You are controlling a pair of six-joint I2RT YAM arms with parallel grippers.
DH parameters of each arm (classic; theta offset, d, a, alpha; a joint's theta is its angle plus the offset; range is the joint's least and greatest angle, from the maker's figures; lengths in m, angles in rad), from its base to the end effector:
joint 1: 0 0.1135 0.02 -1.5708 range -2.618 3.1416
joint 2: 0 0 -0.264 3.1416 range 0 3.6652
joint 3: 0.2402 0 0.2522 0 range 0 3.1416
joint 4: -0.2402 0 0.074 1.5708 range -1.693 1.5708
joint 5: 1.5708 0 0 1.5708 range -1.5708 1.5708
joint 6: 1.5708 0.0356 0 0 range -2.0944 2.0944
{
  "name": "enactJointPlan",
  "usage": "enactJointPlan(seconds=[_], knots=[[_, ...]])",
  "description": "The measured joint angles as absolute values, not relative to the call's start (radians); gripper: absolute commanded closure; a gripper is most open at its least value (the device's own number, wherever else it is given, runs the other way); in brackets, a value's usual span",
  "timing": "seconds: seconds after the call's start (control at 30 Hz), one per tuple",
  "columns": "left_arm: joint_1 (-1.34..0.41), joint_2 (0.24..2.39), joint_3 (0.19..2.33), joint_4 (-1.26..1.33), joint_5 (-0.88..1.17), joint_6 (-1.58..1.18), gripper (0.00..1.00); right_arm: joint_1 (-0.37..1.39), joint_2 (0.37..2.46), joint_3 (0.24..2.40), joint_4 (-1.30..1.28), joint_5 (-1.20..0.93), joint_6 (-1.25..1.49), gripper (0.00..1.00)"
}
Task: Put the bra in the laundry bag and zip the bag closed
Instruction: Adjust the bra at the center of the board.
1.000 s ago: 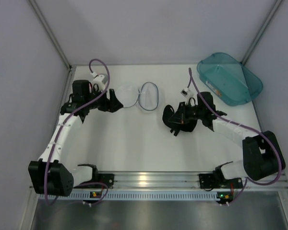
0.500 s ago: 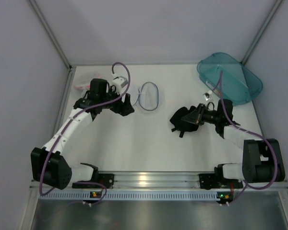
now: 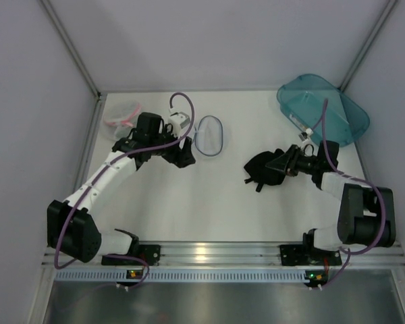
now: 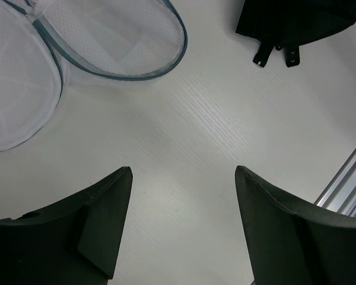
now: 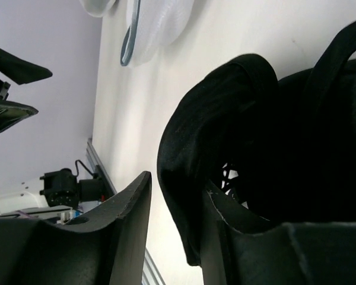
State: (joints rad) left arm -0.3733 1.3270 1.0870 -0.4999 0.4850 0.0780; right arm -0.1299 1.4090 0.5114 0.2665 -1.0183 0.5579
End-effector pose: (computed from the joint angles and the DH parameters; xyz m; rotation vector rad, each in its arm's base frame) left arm 0.2606 -0.1199 0.2986 0.7575 2.1806 -0.7104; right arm 0.2537 -0.0026 0.1653 0.1457 2.1495 1.3543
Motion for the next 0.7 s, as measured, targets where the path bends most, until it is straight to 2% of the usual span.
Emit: enactJointPlan(seconds=[0.13, 0.23, 0.37, 0.4, 0.43, 0.6, 0.67, 0.7], knots=[[-0.38, 1.327, 1.087, -0.5, 0.485, 0.078, 0.24, -0.15, 1.409, 0.569, 0.176, -1.009, 0.474, 0.58], [-0.382, 1.327, 1.085, -0.5, 0.485, 0.078, 0.24, -0.16, 1.404, 0.604, 0.1, -0.979, 0.409, 0.51], [-0.384, 1.327, 1.084, -0.5, 0.485, 0.08, 0.24, -0.162, 1.376, 0.637, -0.018, -0.887, 0.321, 0.48], [-0.385, 1.327, 1.084, -0.5, 0.485, 0.082, 0.24, -0.162, 1.371, 0.647, -0.046, -0.861, 0.302, 0.43], [-0.387, 1.327, 1.084, -0.5, 0.484, 0.083, 0.24, -0.163, 1.364, 0.658, -0.076, -0.833, 0.285, 0.33], [-0.41, 1.328, 1.084, -0.5, 0.481, 0.11, 0.24, -0.167, 1.314, 0.709, -0.193, -0.736, 0.22, 0.16], [-0.429, 1.336, 1.084, -0.5, 0.48, 0.124, 0.25, -0.167, 1.289, 0.735, -0.238, -0.72, 0.201, 0.05], [-0.439, 1.344, 1.085, -0.5, 0.479, 0.13, 0.25, -0.167, 1.281, 0.747, -0.256, -0.713, 0.192, 0.04]])
